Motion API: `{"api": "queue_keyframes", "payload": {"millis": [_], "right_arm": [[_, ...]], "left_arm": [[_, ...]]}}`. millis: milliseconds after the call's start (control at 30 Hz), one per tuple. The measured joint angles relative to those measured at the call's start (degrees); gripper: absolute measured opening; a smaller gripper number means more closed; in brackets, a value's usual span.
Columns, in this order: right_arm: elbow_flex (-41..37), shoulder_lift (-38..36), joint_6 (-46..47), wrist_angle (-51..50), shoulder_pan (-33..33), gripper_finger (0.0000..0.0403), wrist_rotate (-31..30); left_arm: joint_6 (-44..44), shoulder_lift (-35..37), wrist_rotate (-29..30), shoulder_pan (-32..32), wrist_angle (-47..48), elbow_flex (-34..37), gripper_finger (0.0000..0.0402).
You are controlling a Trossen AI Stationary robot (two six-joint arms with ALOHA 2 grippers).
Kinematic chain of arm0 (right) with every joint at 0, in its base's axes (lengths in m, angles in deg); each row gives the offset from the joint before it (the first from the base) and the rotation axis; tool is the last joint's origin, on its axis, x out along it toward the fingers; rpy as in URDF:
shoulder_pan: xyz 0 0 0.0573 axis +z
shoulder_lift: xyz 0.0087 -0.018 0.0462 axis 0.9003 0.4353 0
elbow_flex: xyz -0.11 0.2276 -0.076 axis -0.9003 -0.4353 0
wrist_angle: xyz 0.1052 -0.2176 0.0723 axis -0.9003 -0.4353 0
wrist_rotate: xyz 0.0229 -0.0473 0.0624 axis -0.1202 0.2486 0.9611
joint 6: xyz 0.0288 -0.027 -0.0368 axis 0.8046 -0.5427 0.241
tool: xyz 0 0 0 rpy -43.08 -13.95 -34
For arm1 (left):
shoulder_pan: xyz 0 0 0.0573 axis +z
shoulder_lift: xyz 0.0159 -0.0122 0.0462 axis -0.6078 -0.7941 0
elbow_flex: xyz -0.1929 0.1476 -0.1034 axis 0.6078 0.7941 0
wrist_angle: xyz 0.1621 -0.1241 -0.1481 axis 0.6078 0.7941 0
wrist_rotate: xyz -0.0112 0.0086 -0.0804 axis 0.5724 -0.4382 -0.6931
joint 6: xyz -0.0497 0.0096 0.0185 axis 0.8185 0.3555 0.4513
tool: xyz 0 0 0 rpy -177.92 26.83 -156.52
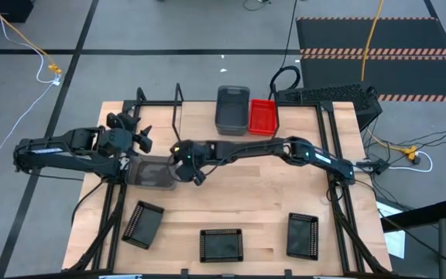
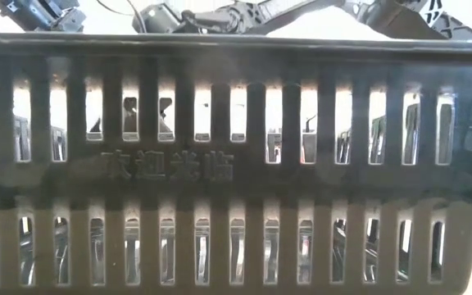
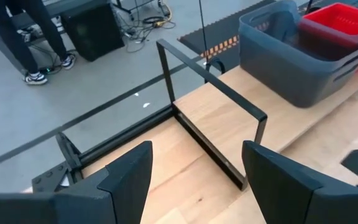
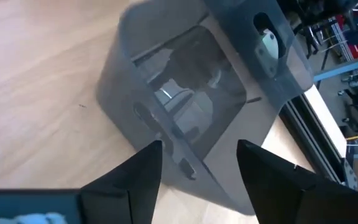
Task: Stack baskets on shelf by color
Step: Stack the light black bin on top of the other light black bins on the shelf
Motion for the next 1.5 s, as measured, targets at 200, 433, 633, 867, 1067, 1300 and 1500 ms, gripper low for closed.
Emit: {"api": "queue_keyframes", "payload": {"millis": [200,433,633,867,1067,1300,1500], "right_arm": [[0.1,0.0,0.2,-2.9,-0.7,0.0181,0.2],[0.2,-0.3,-0.1,-10.3,-1.0,0.0144,0.3],[0.0,-1.1,-0.3,-19.3,0.1,0.0117,0.3],[0.1,-2.6,-1.0,-23.2,1.6,0.0078,0.3],[0.0,-3.4,-0.4,-28.2,2.7,0.0008,0.3],[-0.1,-8.2,6.9,-38.2,4.3,0.0003,7.3],[-0.1,-17.0,16.5,-42.6,4.3,0.0002,12.2]], "left_arm": [[-0.6,0.0,0.3,0.0,-0.1,0.0,0.0250],[-1.2,0.0,2.0,0.0,-0.6,0.0,0.0250],[-1.5,0.0,2.0,0.0,-0.6,0.0,0.0250],[-1.3,0.1,2.0,0.0,0.0,0.0,0.0250],[-1.1,0.1,1.9,0.0,0.0,0.0,0.0250],[-1.3,0.1,1.9,0.0,0.4,0.0,0.0250],[-1.1,0.2,1.7,0.0,0.4,0.0,0.0250]]}}
